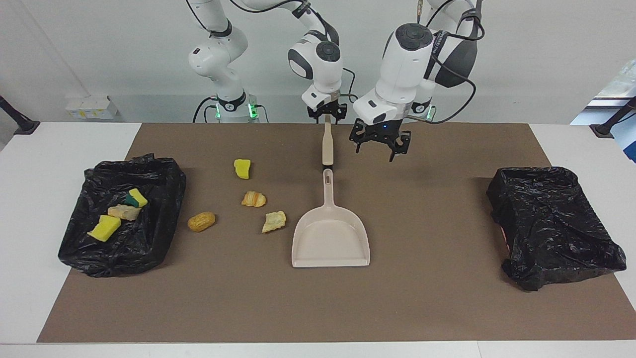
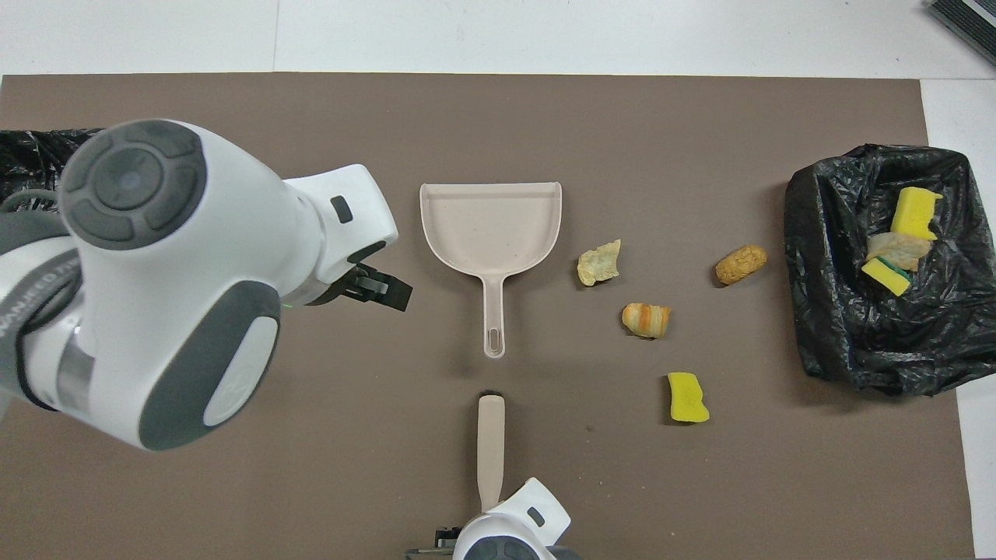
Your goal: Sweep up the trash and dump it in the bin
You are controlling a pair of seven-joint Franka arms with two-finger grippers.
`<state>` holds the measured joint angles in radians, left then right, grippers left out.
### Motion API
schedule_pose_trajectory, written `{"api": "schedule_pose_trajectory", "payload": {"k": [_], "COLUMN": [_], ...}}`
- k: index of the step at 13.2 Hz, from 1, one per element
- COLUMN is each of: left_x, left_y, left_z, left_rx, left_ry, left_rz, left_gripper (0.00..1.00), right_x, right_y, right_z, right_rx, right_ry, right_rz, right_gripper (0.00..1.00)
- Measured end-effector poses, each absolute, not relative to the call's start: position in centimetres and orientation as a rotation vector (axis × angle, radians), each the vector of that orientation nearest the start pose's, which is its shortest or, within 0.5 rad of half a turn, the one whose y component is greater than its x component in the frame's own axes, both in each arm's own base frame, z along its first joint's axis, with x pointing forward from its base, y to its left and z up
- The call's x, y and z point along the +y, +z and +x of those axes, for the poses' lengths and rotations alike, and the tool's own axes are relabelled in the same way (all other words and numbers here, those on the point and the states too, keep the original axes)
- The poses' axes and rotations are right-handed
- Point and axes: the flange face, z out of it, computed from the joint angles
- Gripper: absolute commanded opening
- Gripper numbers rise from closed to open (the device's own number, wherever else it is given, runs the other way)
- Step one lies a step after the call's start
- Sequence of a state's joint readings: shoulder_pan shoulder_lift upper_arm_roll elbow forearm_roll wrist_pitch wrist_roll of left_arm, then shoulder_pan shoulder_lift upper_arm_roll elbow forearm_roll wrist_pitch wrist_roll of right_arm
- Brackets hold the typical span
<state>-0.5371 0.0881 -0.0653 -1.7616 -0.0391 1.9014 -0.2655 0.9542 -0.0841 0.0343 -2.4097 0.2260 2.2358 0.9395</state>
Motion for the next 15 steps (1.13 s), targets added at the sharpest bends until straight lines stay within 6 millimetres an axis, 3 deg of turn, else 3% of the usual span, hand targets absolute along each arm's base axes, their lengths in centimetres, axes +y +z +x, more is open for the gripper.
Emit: {"api": "schedule_pose_trajectory", "payload": {"k": [3,6,13,15], "left_x": [-39.0,-41.5,-43.3,-43.5], "left_y": [46.9,43.0,36.7,36.3], "left_z": [47.9,47.8,49.1,49.3], "left_rx": [0.435,0.395,0.249,0.236], "left_ry": [-0.079,-0.073,-0.112,-0.120], "left_rz": [-3.161,-3.170,-3.158,-3.159], "left_gripper": [1.00,1.00,1.00,0.81], "right_x": [39.6,39.6,39.0,37.6], "right_y": [33.5,33.5,34.0,35.1], "right_z": [25.3,25.3,25.8,26.9], "right_rx": [0.155,0.155,0.206,0.257], "right_ry": [0.300,0.301,0.336,0.377], "right_rz": [-3.105,-3.106,-3.119,-3.129], "right_gripper": [0.46,0.00,0.00,0.00]}}
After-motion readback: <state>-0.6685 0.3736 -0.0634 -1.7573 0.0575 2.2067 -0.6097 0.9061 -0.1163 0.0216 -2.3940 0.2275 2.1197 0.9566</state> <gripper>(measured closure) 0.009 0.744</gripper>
